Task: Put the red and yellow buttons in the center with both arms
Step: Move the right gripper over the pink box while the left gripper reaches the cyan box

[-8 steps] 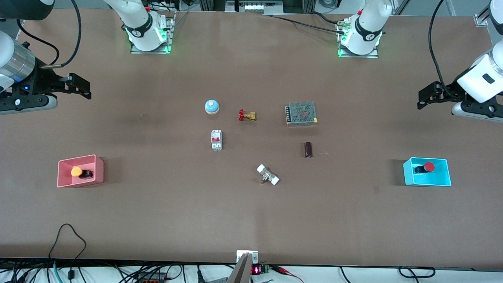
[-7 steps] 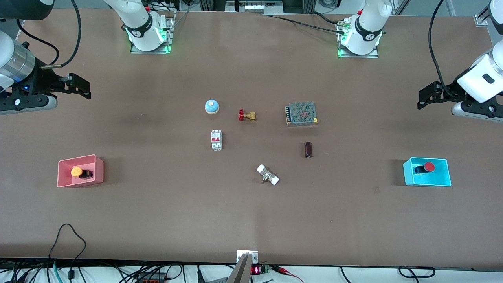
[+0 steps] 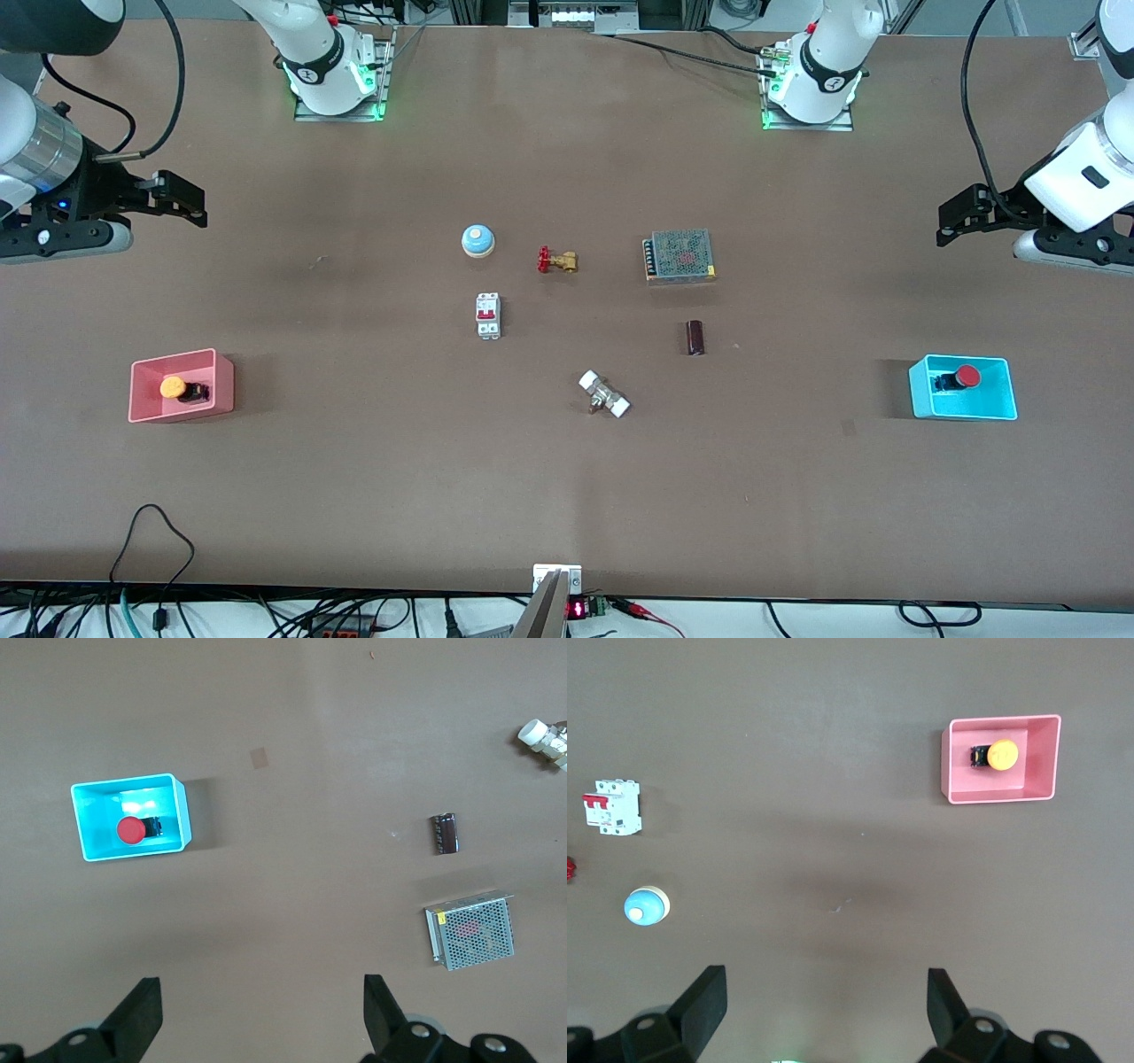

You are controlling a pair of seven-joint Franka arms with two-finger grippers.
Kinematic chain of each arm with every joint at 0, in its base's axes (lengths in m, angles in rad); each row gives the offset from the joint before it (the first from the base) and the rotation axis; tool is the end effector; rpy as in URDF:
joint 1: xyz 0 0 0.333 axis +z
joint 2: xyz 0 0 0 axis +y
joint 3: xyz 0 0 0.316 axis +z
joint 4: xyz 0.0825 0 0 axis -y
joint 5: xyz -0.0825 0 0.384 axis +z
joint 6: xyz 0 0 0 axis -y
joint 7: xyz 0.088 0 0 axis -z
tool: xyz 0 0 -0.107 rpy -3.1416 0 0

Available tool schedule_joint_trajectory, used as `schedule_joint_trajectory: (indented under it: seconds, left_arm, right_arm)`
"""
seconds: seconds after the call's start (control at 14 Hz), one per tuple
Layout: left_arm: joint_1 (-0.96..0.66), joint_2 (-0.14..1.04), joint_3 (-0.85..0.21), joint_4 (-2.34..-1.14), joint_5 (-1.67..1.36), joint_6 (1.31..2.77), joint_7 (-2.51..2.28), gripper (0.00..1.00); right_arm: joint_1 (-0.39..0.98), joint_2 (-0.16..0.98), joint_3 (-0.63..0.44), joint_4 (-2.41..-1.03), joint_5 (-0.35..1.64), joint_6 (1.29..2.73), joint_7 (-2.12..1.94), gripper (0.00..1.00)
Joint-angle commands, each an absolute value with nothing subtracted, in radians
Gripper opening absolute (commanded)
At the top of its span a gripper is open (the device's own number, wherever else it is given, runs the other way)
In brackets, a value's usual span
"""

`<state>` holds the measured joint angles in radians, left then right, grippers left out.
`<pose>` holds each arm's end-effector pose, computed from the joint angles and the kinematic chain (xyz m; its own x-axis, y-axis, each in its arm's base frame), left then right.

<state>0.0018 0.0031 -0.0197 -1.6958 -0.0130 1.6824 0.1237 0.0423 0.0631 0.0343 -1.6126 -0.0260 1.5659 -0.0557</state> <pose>0.5610 -0.0113 0.5731 0.9901 -0.1397 -0.0148 -0.1395 -0.9901 0.0149 0.5671 0.0402 0.5691 0.9851 0.1315 -0.1107 0.1342 -0.9908 0.0176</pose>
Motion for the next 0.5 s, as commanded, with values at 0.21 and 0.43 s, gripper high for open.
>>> schedule_joint_trajectory:
  seconds: [0.21, 0.43]
  left_arm:
    - [-0.029, 0.119, -0.026, -1.667, 0.006, 1.552, 0.109, 1.0]
    - [-0.06, 0.225, -0.028, -1.675, 0.002, 1.612, 0.072, 1.0]
  right_arm:
    - [-0.063, 0.198, 0.034, -1.612, -0.072, 1.699, -0.07, 1.0]
    - [-0.106, 0.276, 0.034, -1.62, -0.132, 1.856, -0.17, 1.0]
